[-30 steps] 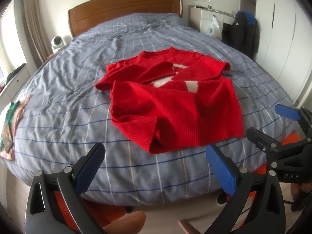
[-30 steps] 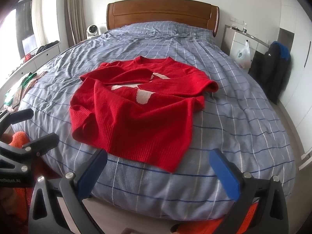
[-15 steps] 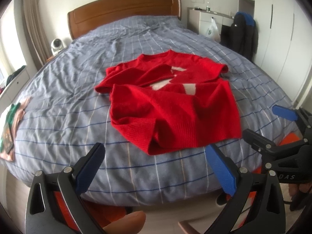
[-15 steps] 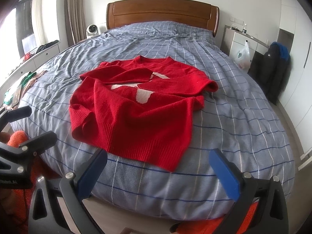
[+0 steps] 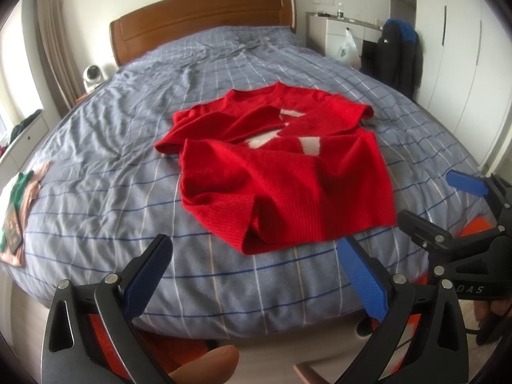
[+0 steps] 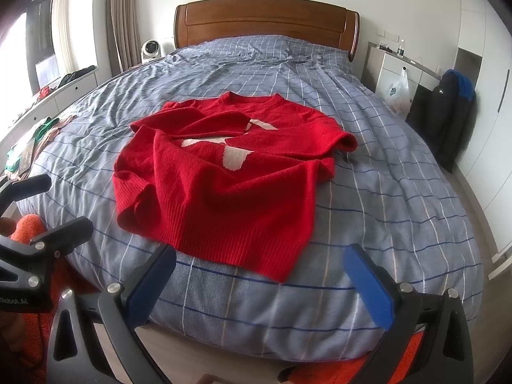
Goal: Fold small clothes
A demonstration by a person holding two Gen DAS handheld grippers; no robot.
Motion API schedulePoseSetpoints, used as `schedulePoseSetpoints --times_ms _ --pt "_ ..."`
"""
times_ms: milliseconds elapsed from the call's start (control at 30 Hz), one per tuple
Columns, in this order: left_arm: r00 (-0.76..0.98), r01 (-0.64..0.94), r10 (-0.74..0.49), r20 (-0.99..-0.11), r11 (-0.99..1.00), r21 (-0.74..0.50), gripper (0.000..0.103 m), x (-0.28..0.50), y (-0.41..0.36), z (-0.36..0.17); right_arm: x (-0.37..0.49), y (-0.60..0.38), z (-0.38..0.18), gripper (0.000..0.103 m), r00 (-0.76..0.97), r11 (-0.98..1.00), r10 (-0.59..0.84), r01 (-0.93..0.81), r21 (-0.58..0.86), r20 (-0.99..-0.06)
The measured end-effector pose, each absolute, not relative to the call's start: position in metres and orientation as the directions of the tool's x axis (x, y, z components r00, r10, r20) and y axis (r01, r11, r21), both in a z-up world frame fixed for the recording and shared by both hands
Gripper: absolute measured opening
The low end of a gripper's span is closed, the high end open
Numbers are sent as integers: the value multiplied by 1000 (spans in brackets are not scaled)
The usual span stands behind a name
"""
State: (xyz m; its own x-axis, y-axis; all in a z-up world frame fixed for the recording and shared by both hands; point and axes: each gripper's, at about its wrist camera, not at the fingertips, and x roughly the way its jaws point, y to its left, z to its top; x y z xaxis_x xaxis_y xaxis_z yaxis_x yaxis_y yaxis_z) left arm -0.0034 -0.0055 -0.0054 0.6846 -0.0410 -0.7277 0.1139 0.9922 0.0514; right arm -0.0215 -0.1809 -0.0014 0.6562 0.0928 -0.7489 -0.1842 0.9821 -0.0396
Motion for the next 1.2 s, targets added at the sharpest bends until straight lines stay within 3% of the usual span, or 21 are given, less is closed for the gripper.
schedulePoseSetpoints --times_ms 1200 --pt "675 120 -48 -736 992 45 103 -5 -9 -8 -22 -179 -3 103 655 982 92 -185 -42 -750"
